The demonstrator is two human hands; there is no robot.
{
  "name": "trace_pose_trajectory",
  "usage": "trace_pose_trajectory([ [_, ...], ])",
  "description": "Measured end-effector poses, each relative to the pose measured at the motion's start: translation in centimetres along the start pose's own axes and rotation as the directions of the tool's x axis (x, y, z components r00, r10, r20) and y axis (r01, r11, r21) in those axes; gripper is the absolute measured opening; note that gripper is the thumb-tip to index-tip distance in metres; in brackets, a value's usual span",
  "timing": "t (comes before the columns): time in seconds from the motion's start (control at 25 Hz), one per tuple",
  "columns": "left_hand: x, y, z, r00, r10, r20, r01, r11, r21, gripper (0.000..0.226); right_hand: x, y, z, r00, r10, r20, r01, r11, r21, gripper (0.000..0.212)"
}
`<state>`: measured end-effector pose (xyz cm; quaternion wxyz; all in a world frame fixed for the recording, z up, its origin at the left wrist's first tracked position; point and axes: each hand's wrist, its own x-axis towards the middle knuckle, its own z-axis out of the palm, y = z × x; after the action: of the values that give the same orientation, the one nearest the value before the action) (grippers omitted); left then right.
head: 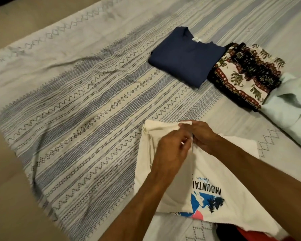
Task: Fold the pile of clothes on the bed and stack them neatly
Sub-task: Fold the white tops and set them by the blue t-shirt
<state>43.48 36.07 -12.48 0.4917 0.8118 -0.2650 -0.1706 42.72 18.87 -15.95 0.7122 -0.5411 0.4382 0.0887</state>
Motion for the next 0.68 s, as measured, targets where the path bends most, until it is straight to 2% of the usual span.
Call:
trace_pose_trajectory([
  [0.04, -0.3, 0.9, 0.6, 0.995, 0.029, 0.094, -0.025, 0.999, -0.041, 0.007, -0.3, -0.2, 0.2, 1.0, 0.003, -0.026, -0.003, 1.0, -0.004, 0.012],
  [0.08, -0.7, 1.2, 0.9, 0.994, 0.022, 0.105, -0.017, 0.999, -0.049, 0.009, -0.4, -0.1, 0.4, 0.997, -0.019, -0.079, 0.016, 0.999, -0.031, 0.012],
  [0.12, -1.2, 1.1, 0.8, 0.999, -0.006, 0.039, 0.008, 0.999, -0.048, 0.01, -0.5, 0.0, 0.5, 0.979, -0.108, -0.17, 0.087, 0.988, -0.128, 0.015],
  [0.16, -1.8, 0.5, 0.2, 0.995, -0.059, -0.081, 0.055, 0.997, -0.058, 0.012, -0.7, 0.1, 0.5, 0.914, -0.303, -0.271, 0.204, 0.918, -0.34, 0.017],
  [0.2, -2.6, -0.7, -0.6, 0.965, -0.13, -0.227, 0.114, 0.99, -0.083, 0.015, -1.2, 0.2, 0.9, 0.795, -0.534, -0.288, 0.307, 0.764, -0.568, 0.018],
  [0.24, -3.5, -2.2, -1.8, 0.91, -0.205, -0.36, 0.178, 0.978, -0.107, 0.017, -1.9, 0.4, 1.5, 0.678, -0.708, -0.197, 0.397, 0.579, -0.712, 0.016],
  [0.28, -4.6, -3.9, -3.0, 0.851, -0.276, -0.447, 0.245, 0.961, -0.128, 0.018, -2.6, 0.4, 2.3, 0.651, -0.756, -0.077, 0.459, 0.471, -0.753, 0.013],
  [0.32, -5.9, -5.4, -4.2, 0.811, -0.341, -0.476, 0.308, 0.94, -0.149, 0.019, -3.3, 0.5, 3.3, 0.718, -0.695, 0.033, 0.491, 0.473, -0.732, 0.015],
  [0.4, -8.3, -7.5, -5.6, 0.801, -0.435, -0.411, 0.413, 0.899, -0.147, 0.02, -3.8, 1.2, 5.8, 0.902, -0.388, 0.189, 0.396, 0.567, -0.722, 0.043],
  [0.44, -9.4, -8.2, -5.8, 0.808, -0.461, -0.367, 0.45, 0.885, -0.121, 0.019, -4.0, 1.7, 7.2, 0.933, -0.296, 0.206, 0.345, 0.568, -0.747, 0.059],
  [0.48, -10.4, -8.7, -5.9, 0.822, -0.466, -0.328, 0.462, 0.882, -0.097, 0.018, -3.8, 2.3, 8.2, 0.937, -0.29, 0.197, 0.326, 0.514, -0.794, 0.066],
  [0.52, -11.1, -9.0, -5.8, 0.839, -0.453, -0.3, 0.449, 0.889, -0.087, 0.016, -3.3, 2.9, 9.0, 0.922, -0.333, 0.197, 0.338, 0.445, -0.83, 0.06],
  [0.6, -11.9, -9.4, -5.6, 0.866, -0.425, -0.263, 0.406, 0.905, -0.124, 0.013, -2.7, 3.2, 9.8, 0.887, -0.413, 0.206, 0.368, 0.362, -0.856, 0.03],
  [0.64, -11.9, -9.4, -5.6, 0.868, -0.431, -0.247, 0.403, 0.902, -0.156, 0.011, -2.5, 3.0, 9.7, 0.878, -0.431, 0.21, 0.388, 0.382, -0.839, 0.02],
  [0.68, -11.7, -9.5, -5.6, 0.86, -0.453, -0.236, 0.417, 0.889, -0.188, 0.01, -2.3, 2.7, 9.0, 0.882, -0.429, 0.196, 0.399, 0.459, -0.794, 0.016],
])
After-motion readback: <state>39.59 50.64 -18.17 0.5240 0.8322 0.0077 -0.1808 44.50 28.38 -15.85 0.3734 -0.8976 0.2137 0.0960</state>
